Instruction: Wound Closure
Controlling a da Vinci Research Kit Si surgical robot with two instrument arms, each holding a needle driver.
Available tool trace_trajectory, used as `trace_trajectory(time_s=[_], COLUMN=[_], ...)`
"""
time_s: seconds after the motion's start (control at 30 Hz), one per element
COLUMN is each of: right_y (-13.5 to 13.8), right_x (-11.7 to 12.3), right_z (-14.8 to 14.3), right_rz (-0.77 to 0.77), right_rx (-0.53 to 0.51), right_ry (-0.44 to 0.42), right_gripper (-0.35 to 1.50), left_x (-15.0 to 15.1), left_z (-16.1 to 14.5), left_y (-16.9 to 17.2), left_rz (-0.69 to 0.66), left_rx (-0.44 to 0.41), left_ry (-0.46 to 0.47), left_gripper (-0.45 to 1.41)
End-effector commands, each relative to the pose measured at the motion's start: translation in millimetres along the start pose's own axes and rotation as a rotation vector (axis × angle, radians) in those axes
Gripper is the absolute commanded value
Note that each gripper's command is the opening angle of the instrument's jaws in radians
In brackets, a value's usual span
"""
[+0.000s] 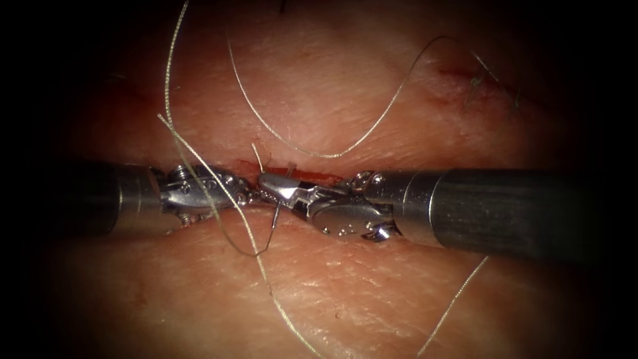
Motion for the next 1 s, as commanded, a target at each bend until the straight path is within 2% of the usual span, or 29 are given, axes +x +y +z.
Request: trace_trajectory(time_s=[0.03, 0.2, 0.4, 0.6, 0.77, 1.0], right_y=[-0.2, -0.9, 0.1, 0.2, 0.2, 0.2], right_x=[-0.1, 0.0, -0.2, 0.5, 0.4, 0.6], right_z=[0.7, 0.7, 0.3, 0.1, 0.2, 0.1], right_rz=[0.003, -0.003, 0.006, 0.007, 0.006, 0.006], right_rx=[-0.005, -0.005, -0.013, -0.016, -0.016, -0.016], right_ry=[0.002, 0.004, 0.008, 0.013, 0.012, 0.014], right_gripper=[-0.35, -0.35, -0.35, -0.35, -0.35, -0.35], left_x=[-0.3, -0.3, -0.3, -2.7, -4.5, -4.4], left_z=[0.9, 0.9, 1.5, 2.9, 3.0, 2.5], left_y=[0.0, -0.2, -1.4, -2.7, -2.1, -0.8], left_rz=[-0.001, -0.001, 0.0, -0.025, -0.03, -0.035], left_rx=[-0.002, -0.002, 0.004, 0.019, 0.023, 0.019], left_ry=[-0.001, -0.001, 0.0, -0.013, -0.027, -0.03], left_gripper=[-0.13, -0.11, -0.08, -0.15, -0.15, -0.15])
